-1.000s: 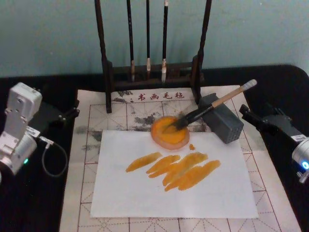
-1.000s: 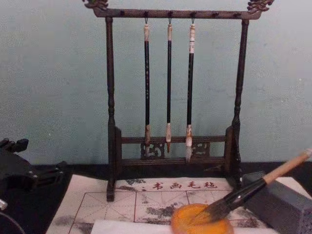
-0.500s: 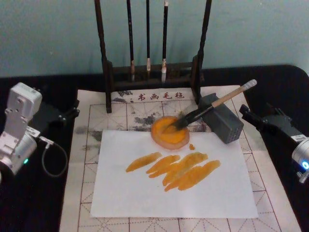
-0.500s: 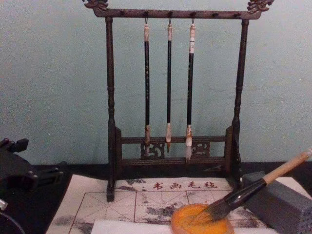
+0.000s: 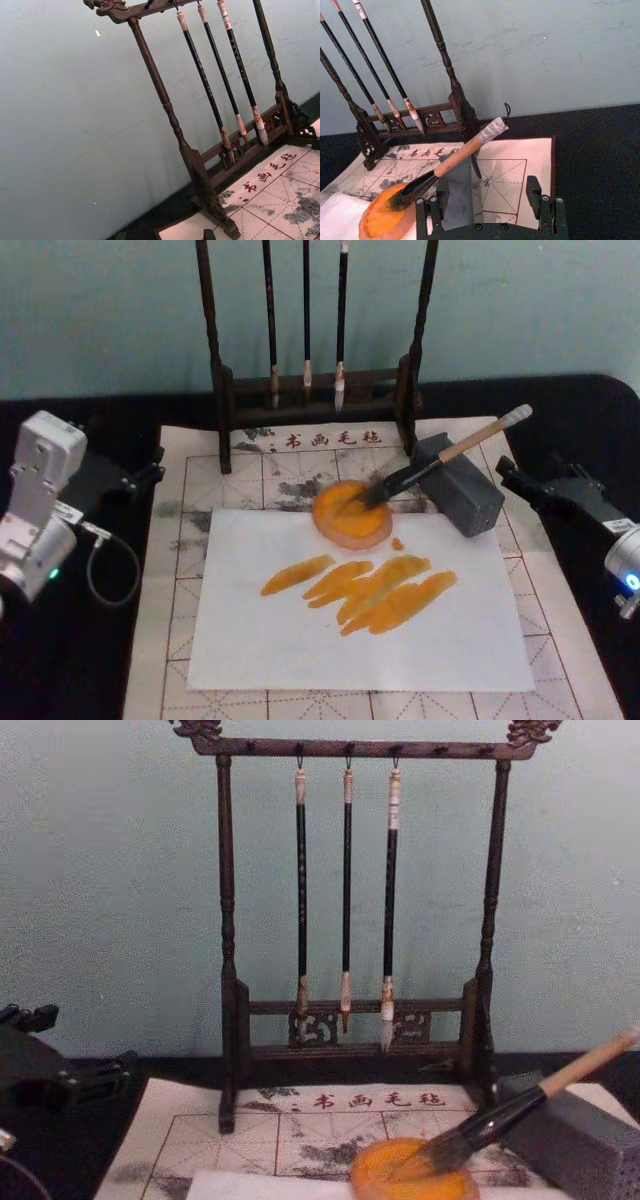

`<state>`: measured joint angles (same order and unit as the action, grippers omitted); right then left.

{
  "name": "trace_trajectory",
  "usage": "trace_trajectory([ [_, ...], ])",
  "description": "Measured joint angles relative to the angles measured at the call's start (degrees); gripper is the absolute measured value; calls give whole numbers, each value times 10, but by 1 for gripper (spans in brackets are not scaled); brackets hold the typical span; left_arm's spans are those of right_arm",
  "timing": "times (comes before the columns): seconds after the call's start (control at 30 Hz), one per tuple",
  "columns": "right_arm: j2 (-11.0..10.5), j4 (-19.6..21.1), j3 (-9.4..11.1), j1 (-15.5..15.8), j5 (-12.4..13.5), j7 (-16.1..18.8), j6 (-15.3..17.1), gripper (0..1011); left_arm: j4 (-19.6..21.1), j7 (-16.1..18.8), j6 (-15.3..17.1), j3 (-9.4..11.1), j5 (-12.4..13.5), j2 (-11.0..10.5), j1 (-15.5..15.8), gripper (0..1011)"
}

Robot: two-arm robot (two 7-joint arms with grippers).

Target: Pick up the brush from the inkstone, write on the paper, then place the brush back to its original position.

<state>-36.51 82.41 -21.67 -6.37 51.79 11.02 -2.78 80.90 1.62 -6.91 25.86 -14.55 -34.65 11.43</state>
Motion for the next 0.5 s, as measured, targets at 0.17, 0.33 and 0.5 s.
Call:
trace_trajectory([
  [0.17,0,0,0,0,0,0,0,1000,0,0,0,0,0,0,0,1001],
  [0.33,0,0,0,0,0,0,0,1000,0,0,0,0,0,0,0,1001],
  [0.5,0,0,0,0,0,0,0,1000,0,0,0,0,0,0,0,1001],
])
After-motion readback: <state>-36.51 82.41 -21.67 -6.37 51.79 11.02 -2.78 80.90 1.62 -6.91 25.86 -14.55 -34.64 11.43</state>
